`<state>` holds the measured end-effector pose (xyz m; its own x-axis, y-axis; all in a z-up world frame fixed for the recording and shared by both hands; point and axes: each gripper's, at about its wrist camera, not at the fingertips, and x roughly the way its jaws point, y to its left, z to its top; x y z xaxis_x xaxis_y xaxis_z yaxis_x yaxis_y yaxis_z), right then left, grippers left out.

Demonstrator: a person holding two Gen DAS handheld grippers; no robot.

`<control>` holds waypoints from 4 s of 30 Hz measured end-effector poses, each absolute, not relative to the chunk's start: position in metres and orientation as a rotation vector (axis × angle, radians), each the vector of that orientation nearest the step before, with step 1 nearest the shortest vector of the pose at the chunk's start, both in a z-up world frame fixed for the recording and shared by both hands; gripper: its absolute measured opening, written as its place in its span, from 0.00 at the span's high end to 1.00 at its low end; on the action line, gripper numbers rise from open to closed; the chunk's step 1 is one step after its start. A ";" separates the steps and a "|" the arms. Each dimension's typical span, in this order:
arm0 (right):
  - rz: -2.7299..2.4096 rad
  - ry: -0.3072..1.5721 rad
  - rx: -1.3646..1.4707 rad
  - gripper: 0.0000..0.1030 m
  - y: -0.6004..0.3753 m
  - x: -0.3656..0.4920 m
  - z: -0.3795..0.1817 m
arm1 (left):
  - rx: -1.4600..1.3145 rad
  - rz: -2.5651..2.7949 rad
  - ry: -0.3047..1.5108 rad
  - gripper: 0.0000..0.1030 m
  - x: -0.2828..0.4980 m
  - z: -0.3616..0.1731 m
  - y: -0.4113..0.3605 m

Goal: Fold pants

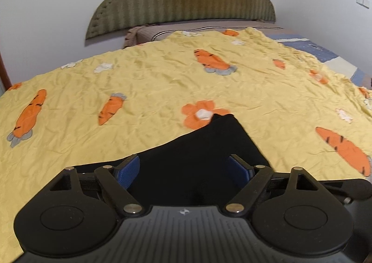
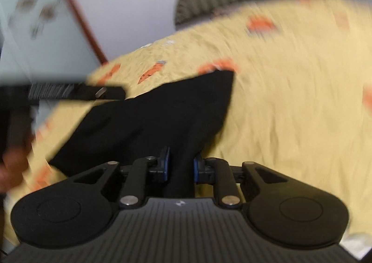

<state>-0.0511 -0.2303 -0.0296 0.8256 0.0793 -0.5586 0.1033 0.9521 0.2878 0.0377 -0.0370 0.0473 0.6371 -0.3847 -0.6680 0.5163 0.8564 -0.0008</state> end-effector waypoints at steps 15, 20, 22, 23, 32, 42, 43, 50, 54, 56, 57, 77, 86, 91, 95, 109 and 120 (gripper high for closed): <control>-0.039 0.515 -0.492 0.86 -0.113 -0.051 -0.021 | 0.256 -0.648 0.821 0.18 0.040 0.047 -0.061; -0.038 0.491 -0.637 0.86 -0.091 -0.054 -0.030 | 0.319 -0.560 0.825 0.20 0.047 0.032 -0.071; -0.035 0.485 -0.666 0.86 -0.087 -0.055 -0.032 | 0.262 -0.560 0.854 0.69 0.054 0.027 -0.067; -0.034 0.483 -0.671 0.86 -0.087 -0.055 -0.031 | 0.235 -0.559 0.889 0.76 0.059 0.024 -0.065; -0.035 0.467 -0.552 0.44 -0.111 -0.072 -0.027 | 0.075 -0.577 0.925 0.82 0.070 0.019 -0.051; -0.084 0.459 -0.062 0.35 -0.168 -0.083 -0.013 | 0.040 -0.580 0.916 0.82 0.069 0.021 -0.050; -0.091 0.460 -0.013 0.35 -0.174 -0.081 -0.013 | 0.031 -0.579 0.917 0.82 0.069 0.021 -0.049; 0.022 0.608 0.482 0.68 -0.219 -0.071 -0.039 | -0.052 -0.567 0.920 0.83 0.074 0.017 -0.040; 0.018 0.577 0.402 0.77 -0.214 -0.070 -0.038 | -0.071 -0.564 0.900 0.85 0.074 0.022 -0.043; 0.010 0.550 0.328 0.81 -0.205 -0.080 -0.032 | -0.079 -0.562 0.888 0.85 0.074 0.026 -0.046; 0.007 0.538 0.300 0.82 -0.203 -0.083 -0.031 | -0.085 -0.563 0.883 0.85 0.074 0.028 -0.048; -0.138 0.434 0.276 0.85 -0.267 -0.114 -0.025 | -0.047 -0.651 0.907 0.85 0.064 0.025 -0.159; -0.182 0.443 0.318 0.85 -0.286 -0.142 -0.033 | 0.036 -0.693 0.932 0.85 0.049 0.013 -0.208; -0.202 0.455 0.347 0.85 -0.289 -0.159 -0.038 | 0.080 -0.703 0.941 0.85 0.042 0.003 -0.227; -0.205 0.468 0.393 0.85 -0.290 -0.158 -0.039 | 0.119 -0.702 0.945 0.85 0.039 -0.004 -0.237; -0.210 0.480 0.586 0.79 -0.304 -0.160 -0.037 | 0.199 -0.700 0.928 0.83 0.033 -0.013 -0.260; -0.193 0.439 0.817 0.73 -0.326 -0.173 -0.041 | 0.112 -0.730 0.940 0.78 0.039 -0.015 -0.254</control>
<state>-0.1729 -0.3260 -0.0412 0.8933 0.0012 -0.4494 0.3315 0.6735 0.6607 0.0385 -0.2538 -0.0153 0.3721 -0.5216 -0.7677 0.6150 0.7581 -0.2169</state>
